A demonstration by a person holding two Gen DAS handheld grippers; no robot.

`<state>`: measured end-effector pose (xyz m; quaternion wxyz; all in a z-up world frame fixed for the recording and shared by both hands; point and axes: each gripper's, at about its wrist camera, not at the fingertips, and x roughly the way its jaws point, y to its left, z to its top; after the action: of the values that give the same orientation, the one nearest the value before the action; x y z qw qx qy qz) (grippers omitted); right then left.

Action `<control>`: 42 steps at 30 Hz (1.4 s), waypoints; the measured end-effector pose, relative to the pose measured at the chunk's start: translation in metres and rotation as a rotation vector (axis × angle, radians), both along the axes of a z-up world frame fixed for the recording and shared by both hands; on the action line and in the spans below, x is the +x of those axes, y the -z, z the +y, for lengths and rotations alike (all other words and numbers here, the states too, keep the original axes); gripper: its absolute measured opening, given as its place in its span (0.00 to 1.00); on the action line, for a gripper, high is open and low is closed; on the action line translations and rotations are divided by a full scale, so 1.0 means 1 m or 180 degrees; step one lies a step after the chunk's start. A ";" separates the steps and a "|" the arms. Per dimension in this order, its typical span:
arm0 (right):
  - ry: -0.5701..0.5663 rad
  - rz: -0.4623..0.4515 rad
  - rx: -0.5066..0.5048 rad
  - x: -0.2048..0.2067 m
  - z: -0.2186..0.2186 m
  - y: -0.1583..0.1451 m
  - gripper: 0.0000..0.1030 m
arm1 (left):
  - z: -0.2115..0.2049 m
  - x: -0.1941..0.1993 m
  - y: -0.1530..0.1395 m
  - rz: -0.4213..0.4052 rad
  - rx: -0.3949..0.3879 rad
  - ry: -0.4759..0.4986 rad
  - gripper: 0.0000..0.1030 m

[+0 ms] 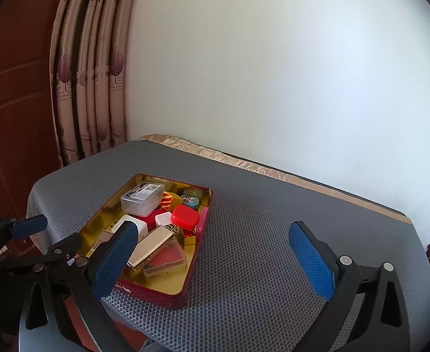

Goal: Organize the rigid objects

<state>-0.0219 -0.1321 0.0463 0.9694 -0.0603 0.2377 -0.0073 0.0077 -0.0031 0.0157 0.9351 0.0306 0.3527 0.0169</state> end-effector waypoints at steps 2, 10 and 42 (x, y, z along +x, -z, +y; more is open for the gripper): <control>0.0004 -0.0033 0.0022 -0.004 -0.001 -0.002 0.99 | -0.002 -0.001 -0.001 -0.0004 -0.0012 0.0029 0.53; 0.0083 -0.0084 0.0044 -0.009 -0.004 -0.006 0.99 | -0.001 0.002 0.000 0.0080 -0.0066 0.0051 0.53; 0.0190 -0.0152 0.0128 -0.015 0.001 -0.005 0.99 | 0.005 -0.010 -0.013 -0.0225 -0.0055 0.0045 0.58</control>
<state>-0.0370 -0.1307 0.0518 0.9752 -0.0335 0.2163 -0.0329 -0.0019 0.0018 0.0285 0.9473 0.0243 0.3193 0.0083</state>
